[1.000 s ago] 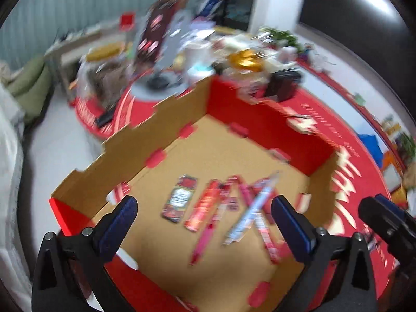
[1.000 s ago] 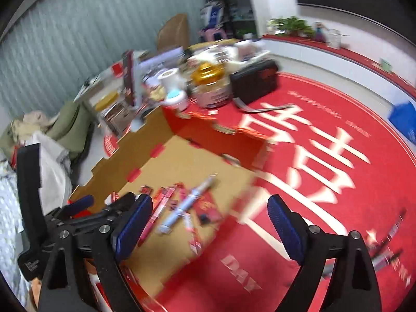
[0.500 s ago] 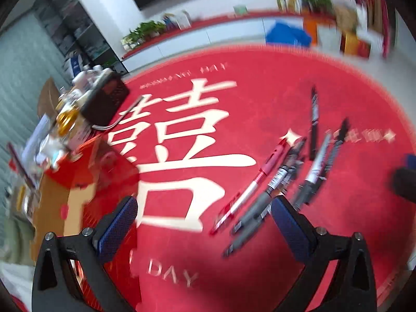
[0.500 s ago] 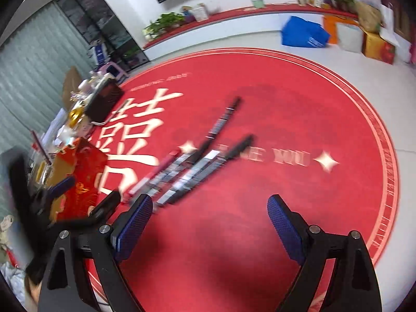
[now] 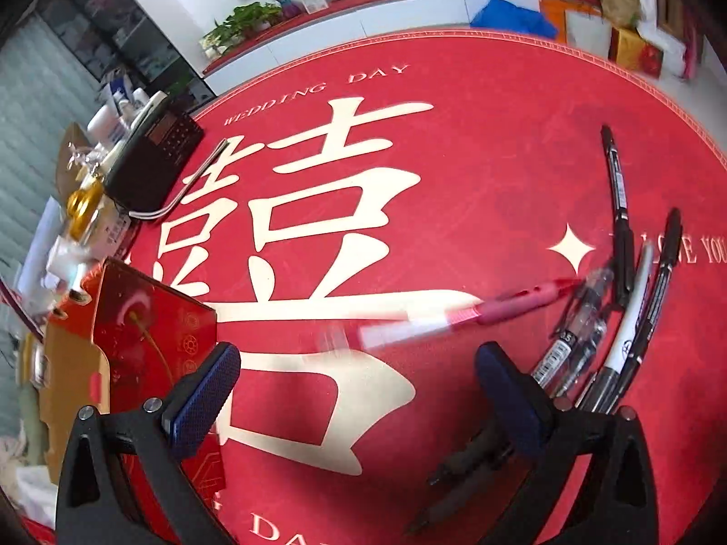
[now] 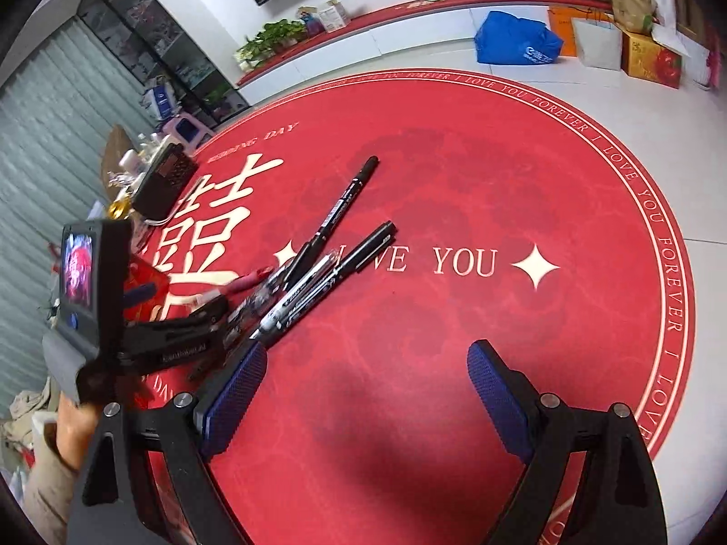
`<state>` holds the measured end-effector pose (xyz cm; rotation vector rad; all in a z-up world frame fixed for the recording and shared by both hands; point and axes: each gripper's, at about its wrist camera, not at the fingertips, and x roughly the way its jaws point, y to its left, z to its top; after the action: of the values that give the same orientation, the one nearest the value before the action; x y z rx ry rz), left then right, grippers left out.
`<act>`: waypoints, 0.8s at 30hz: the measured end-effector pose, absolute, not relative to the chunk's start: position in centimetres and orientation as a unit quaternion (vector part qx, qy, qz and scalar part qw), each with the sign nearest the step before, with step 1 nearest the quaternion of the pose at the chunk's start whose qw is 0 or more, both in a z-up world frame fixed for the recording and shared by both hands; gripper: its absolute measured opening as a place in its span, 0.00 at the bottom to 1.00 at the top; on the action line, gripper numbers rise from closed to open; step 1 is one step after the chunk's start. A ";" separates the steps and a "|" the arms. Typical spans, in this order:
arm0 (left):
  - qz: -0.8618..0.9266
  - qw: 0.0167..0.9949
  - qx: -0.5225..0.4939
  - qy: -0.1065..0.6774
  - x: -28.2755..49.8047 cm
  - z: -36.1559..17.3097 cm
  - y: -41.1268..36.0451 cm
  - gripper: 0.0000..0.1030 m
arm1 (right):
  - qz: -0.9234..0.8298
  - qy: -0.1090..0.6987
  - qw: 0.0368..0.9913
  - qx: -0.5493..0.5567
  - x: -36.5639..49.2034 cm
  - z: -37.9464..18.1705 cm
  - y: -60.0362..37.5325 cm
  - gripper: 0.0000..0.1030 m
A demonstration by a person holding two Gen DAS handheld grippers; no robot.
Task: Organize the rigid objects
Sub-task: 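Move left tool to the pink-red pen while right tool approaches the black marker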
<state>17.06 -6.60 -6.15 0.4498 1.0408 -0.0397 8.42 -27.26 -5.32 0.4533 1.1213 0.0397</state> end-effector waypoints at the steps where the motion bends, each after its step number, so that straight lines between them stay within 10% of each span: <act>1: -0.020 0.845 0.214 0.489 16.9 -6.1 -6.6 1.00 | 0.012 0.533 0.821 0.207 9.0 -5.6 -26.9 0.88; 24: 0.015 0.852 0.114 0.512 18.6 -6.1 -9.1 1.00 | -0.067 0.529 0.828 0.173 14.3 -6.4 -28.4 0.88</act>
<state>18.61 -9.09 -6.14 0.2402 1.0769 0.0326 14.33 -28.42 -6.36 0.3675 1.1239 -0.1426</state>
